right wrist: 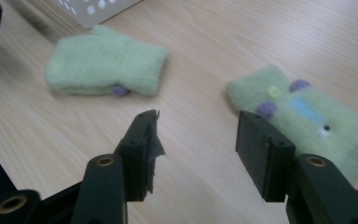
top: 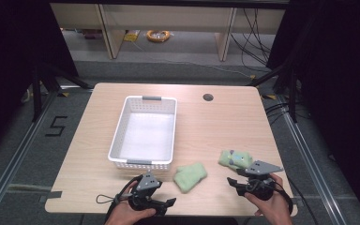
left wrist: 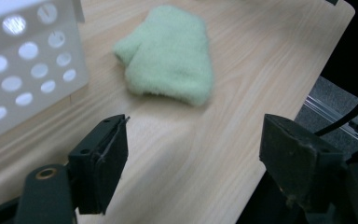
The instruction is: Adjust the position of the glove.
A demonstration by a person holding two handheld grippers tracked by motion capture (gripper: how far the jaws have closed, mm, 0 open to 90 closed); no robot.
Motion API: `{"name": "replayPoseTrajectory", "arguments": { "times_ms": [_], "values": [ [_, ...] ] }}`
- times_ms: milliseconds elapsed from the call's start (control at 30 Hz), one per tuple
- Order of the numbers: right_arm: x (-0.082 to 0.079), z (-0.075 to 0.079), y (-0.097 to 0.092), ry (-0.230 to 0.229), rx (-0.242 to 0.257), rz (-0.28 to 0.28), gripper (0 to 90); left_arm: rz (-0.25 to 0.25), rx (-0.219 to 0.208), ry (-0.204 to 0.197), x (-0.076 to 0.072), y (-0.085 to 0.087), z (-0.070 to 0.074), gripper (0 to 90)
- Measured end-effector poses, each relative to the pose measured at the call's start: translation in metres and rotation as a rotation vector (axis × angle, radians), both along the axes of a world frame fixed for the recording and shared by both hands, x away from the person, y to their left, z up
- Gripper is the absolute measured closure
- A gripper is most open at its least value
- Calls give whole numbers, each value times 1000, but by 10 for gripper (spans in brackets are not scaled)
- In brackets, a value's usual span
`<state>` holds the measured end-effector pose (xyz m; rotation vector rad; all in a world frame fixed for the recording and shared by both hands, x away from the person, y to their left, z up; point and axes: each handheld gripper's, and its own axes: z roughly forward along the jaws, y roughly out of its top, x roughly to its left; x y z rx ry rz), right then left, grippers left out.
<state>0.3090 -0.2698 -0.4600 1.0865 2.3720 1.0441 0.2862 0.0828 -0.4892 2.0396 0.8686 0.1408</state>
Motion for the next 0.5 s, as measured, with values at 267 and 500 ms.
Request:
{"name": "replayPoseTrajectory", "arguments": {
  "times_ms": [267, 500],
  "values": [
    [24, 4, 32, 29, -14, 68, 553, -10, 51, -5, 15, -14, 2, 305],
    [52, 3, 61, 87, -26, 95, 615, 5, 81, -9, 28, -23, 2, 370]
  ]
}}
